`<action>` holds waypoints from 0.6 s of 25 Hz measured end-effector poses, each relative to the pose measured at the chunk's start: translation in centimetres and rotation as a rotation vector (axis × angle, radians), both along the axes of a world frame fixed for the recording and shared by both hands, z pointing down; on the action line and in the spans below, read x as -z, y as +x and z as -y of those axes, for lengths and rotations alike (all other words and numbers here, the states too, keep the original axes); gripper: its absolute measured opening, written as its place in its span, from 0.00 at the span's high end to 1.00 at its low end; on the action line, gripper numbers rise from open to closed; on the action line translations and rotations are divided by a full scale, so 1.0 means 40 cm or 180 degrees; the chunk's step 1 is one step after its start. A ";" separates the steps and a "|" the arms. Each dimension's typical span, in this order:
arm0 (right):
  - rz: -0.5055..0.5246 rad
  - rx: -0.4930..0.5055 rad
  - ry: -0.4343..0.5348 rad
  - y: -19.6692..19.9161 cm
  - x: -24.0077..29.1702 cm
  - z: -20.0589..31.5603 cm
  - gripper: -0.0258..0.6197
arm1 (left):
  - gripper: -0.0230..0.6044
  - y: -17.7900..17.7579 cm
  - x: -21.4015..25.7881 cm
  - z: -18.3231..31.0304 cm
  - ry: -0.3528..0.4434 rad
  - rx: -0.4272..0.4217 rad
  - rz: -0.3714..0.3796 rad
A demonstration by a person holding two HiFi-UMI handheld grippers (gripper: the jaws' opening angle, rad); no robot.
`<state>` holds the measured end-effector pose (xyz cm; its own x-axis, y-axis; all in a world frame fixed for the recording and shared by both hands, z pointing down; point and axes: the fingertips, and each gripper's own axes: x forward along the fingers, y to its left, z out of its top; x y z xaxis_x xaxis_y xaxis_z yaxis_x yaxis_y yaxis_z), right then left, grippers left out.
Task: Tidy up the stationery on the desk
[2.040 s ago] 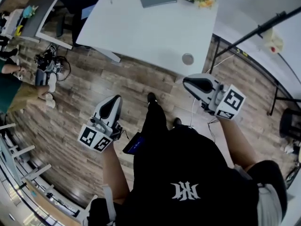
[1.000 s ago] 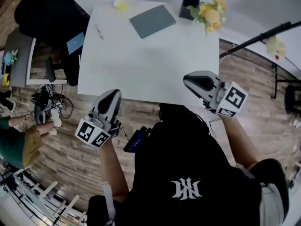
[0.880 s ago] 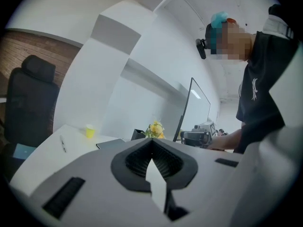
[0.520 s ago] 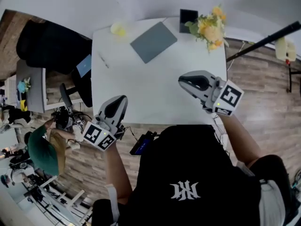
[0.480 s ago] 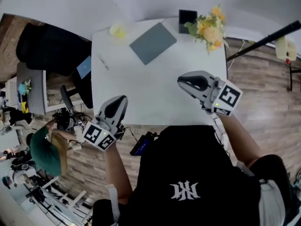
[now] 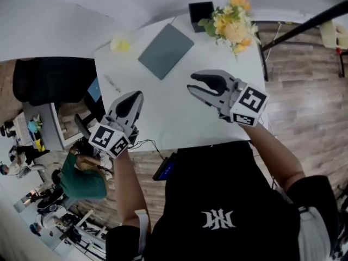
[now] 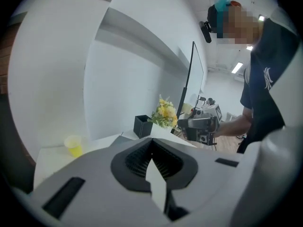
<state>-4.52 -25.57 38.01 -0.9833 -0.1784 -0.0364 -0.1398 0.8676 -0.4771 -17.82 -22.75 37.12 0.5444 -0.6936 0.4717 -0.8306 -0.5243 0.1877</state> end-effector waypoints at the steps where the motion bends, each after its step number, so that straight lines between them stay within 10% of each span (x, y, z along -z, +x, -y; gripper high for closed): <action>1: -0.0001 -0.0092 -0.0063 -0.005 -0.009 0.018 0.71 | 0.96 -0.004 -0.009 0.030 0.0005 -0.0051 0.0053; 15: -0.0191 -0.1225 -0.1466 -0.107 -0.299 0.141 0.68 | 0.86 -0.111 -0.242 0.358 -0.0291 -0.0766 0.0396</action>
